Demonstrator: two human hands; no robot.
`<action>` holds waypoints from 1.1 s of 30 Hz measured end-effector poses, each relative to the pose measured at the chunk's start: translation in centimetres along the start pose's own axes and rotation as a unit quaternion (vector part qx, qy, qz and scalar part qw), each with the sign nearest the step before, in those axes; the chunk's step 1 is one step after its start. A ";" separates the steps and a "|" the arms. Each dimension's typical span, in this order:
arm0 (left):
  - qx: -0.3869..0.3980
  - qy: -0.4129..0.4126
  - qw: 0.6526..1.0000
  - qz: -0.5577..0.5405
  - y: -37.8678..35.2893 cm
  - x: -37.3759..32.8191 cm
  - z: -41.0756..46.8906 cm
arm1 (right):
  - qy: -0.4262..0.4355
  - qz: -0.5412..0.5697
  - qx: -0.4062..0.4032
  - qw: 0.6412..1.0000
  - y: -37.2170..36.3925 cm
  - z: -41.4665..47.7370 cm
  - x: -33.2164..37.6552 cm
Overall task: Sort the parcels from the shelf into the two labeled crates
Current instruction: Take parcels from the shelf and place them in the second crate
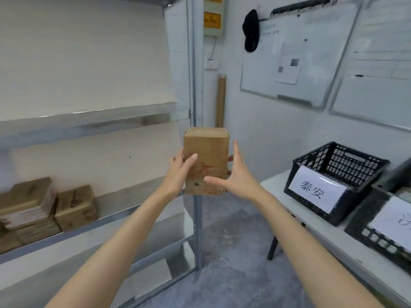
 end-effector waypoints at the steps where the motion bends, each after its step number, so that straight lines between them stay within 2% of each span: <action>1: 0.011 -0.010 1.000 -0.010 -1.8 -1.1 0.0 | -0.005 -0.011 -0.014 1.000 1.9 -1.0 -0.4; 9: 0.137 -0.063 0.984 -0.093 -14.7 -8.6 -0.3 | -0.054 -0.012 -0.142 0.988 15.2 -9.6 -3.9; 18: 0.242 -0.035 0.963 -0.110 -26.6 -12.3 -0.5 | -0.152 0.047 -0.262 0.952 25.0 -17.2 -10.4; 22: 0.297 -0.038 0.947 -0.116 -31.1 -13.7 -1.0 | -0.163 0.036 -0.315 0.934 28.6 -19.7 -12.6; 27: 0.358 -0.076 0.920 -0.138 -36.4 -14.6 -0.7 | -0.154 -0.012 -0.320 0.935 31.9 -21.2 -14.3; 33: 0.381 -0.144 0.907 -0.109 -41.9 -15.0 1.2 | -0.141 -0.102 -0.320 0.931 34.8 -19.9 -16.5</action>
Point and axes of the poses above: each hand's wrist, its own z-axis towards the middle knuckle, its own y-axis out of the back of the hand, x = y × z, the point moved 8 cm from there along z, towards the middle knuckle, and after that the axes turned 3 degrees about -y, right-handed, at the moved point
